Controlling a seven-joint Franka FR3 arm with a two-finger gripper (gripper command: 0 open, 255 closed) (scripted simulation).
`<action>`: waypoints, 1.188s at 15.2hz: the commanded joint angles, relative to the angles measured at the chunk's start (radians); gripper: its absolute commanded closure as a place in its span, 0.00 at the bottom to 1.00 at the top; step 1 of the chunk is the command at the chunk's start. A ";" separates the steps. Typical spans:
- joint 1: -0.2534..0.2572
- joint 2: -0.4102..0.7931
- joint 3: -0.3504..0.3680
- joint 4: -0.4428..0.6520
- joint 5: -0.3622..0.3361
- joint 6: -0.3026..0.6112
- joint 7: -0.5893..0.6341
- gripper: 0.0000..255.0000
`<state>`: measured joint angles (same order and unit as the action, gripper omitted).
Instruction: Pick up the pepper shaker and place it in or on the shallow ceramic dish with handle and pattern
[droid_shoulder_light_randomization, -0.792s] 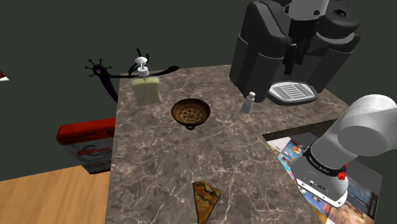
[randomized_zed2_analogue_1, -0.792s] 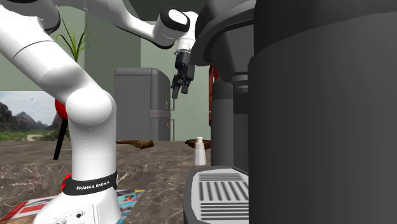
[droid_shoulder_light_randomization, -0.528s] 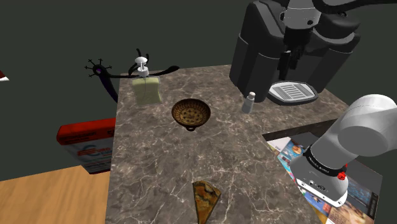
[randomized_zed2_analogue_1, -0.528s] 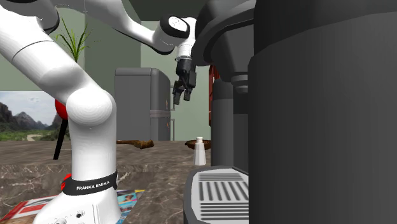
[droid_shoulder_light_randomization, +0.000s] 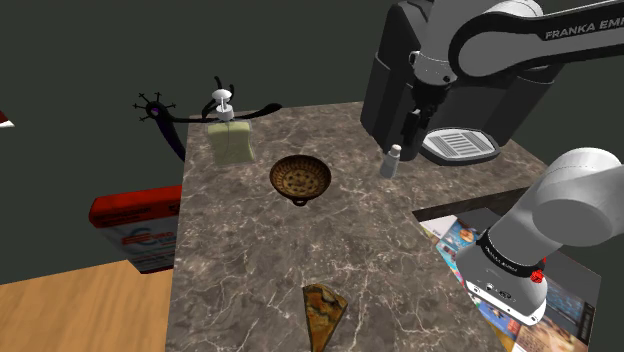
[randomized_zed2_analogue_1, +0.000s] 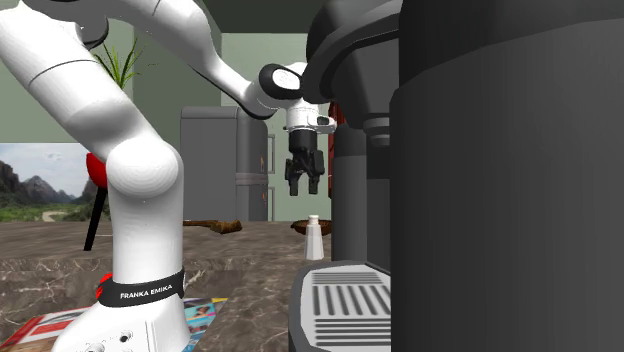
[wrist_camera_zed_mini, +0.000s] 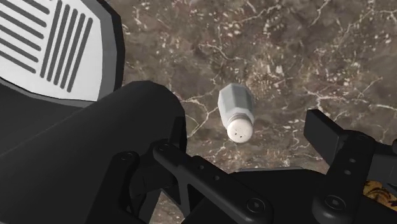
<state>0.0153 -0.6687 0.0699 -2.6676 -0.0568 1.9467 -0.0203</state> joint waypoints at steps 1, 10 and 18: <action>0.004 0.055 0.007 -0.038 -0.004 0.133 0.004 0.00; -0.002 0.177 0.015 -0.106 -0.022 0.361 0.015 0.00; -0.005 0.195 0.015 -0.117 -0.026 0.389 0.018 0.00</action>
<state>0.0102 -0.4741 0.0853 -2.7840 -0.0828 2.3352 -0.0026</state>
